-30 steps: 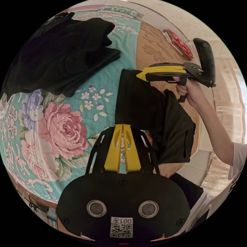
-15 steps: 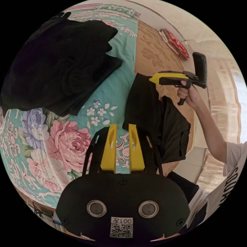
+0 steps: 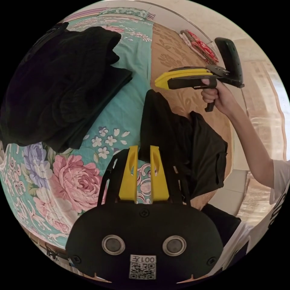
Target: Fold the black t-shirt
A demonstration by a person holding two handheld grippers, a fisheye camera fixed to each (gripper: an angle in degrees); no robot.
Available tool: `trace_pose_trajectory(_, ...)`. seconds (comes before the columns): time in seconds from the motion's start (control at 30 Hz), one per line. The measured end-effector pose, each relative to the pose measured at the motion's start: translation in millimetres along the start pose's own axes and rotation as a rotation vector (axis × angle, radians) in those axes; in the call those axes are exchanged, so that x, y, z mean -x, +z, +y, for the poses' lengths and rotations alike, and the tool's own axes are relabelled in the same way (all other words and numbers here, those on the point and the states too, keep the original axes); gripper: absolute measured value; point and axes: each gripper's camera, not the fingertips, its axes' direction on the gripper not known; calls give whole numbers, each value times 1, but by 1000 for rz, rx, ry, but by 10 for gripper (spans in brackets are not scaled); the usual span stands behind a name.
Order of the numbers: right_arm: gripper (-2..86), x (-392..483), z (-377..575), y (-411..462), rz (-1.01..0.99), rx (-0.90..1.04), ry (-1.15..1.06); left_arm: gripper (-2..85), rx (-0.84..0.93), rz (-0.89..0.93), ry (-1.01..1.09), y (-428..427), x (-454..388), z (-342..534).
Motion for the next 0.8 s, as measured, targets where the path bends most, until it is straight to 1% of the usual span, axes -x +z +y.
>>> trace_pose_trajectory(0.1,55,4,-7,17,-11,126,-16,-4,-3,-25,14,-7,-10,1)
trace_pose_trajectory(0.17,41,12,-8,21,3,158,-34,-7,-32,-30,12,-18,-18,6)
trace_pose_trajectory(0.27,24,29,-3,13,81,121,-62,-8,-75,-18,-8,-34,-24,13)
trace_pose_trajectory(0.33,19,32,1,6,75,109,-51,-9,-96,-5,-13,-44,-29,17)
trace_pose_trajectory(0.47,13,35,15,-20,51,53,-24,-9,-159,88,16,-60,-45,22)
trace_pose_trajectory(0.67,7,36,31,-59,28,-114,-3,-9,-193,65,25,-68,-74,22)
trace_pose_trajectory(0.8,5,40,26,-59,6,-117,-52,-9,-190,25,-12,-70,-88,23)
